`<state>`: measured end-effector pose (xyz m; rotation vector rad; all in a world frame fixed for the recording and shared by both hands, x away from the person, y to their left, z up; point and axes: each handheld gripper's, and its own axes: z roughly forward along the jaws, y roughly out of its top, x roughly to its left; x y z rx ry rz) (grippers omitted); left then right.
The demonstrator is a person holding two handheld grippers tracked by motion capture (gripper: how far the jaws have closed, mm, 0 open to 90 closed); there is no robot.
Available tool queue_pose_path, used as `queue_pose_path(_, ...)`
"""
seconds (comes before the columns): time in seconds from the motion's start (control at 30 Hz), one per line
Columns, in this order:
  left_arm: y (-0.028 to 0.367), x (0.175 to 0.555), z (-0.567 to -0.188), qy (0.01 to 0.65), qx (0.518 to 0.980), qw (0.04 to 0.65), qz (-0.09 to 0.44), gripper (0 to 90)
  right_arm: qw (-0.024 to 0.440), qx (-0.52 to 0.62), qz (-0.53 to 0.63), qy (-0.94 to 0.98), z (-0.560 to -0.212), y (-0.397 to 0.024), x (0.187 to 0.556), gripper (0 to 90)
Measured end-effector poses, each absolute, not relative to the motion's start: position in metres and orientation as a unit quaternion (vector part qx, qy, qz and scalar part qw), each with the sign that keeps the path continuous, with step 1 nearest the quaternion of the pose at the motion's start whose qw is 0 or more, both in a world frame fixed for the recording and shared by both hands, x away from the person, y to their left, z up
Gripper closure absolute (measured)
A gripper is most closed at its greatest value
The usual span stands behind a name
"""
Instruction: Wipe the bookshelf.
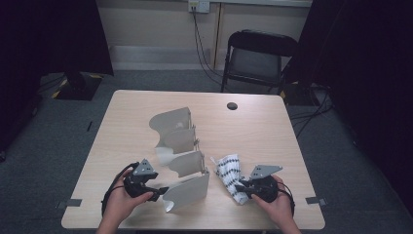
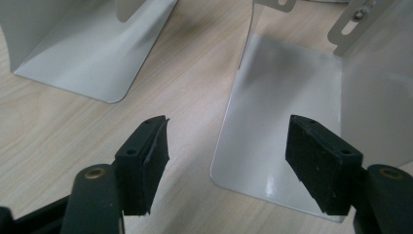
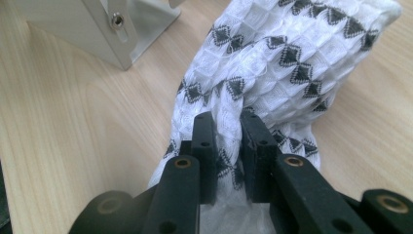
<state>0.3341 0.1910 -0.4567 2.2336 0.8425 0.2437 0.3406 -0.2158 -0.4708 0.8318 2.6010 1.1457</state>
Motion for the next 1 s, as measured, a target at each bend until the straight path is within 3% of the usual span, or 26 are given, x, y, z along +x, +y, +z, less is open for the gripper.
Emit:
queue_pose_path(0.33, 0.176, 0.345, -0.437, 0.304, 0.871, 0.374, 0.092, 45.8, 0.096, 0.278, 0.375, 0.879, -0.476, -0.215, 0.338, 74.8)
queue_pose_path(1.0, 0.143, 0.367, -0.392, 0.262, 0.891, 0.355, 0.103, 62.9, 0.107, 0.309, 0.369, 0.87, -0.465, -0.251, 0.336, 74.9)
